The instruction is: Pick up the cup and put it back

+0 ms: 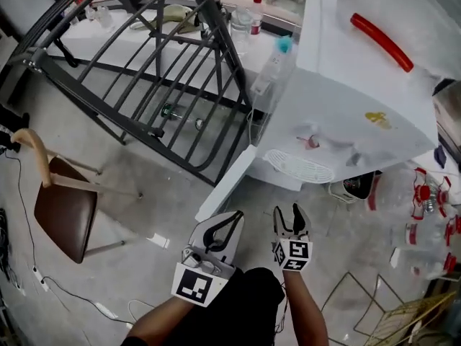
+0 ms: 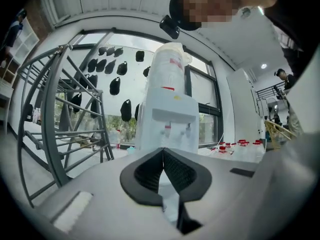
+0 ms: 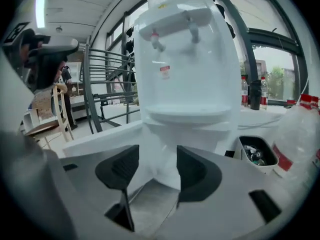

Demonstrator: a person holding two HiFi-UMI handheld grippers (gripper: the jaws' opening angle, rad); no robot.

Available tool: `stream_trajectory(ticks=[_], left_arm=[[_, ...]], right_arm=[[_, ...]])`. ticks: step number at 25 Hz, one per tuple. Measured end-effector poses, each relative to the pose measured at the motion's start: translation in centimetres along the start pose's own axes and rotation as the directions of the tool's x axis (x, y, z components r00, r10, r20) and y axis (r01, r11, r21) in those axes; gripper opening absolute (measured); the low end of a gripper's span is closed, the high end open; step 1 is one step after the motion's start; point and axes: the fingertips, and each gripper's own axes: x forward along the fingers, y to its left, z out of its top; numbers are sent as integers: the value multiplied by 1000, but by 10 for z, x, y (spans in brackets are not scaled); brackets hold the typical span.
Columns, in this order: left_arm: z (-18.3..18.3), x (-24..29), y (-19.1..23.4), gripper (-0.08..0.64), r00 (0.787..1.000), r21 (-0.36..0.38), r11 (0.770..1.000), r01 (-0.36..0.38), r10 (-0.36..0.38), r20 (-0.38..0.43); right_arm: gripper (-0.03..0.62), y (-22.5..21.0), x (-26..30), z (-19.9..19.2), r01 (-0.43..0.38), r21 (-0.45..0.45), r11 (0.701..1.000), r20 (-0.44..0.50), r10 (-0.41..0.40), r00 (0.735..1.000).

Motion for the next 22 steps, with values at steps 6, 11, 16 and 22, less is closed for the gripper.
stream_trajectory(ticks=[6, 11, 16, 22], left_arm=[[-51, 20, 8, 8, 999, 37, 999, 38, -39, 35], [-75, 33, 12, 8, 998, 77, 996, 40, -44, 50], [-87, 40, 15, 6, 998, 84, 996, 42, -45, 38], [-88, 53, 12, 7, 998, 115, 992, 59, -62, 26]], right_arm=[[232, -25, 78, -60, 16, -16, 1000, 6, -16, 1000], [248, -48, 125, -98, 40, 28, 999, -28, -40, 999], [291, -75, 171, -127, 76, 27, 997, -104, -73, 992], [319, -99, 220, -147, 101, 55, 993, -164, -91, 982]])
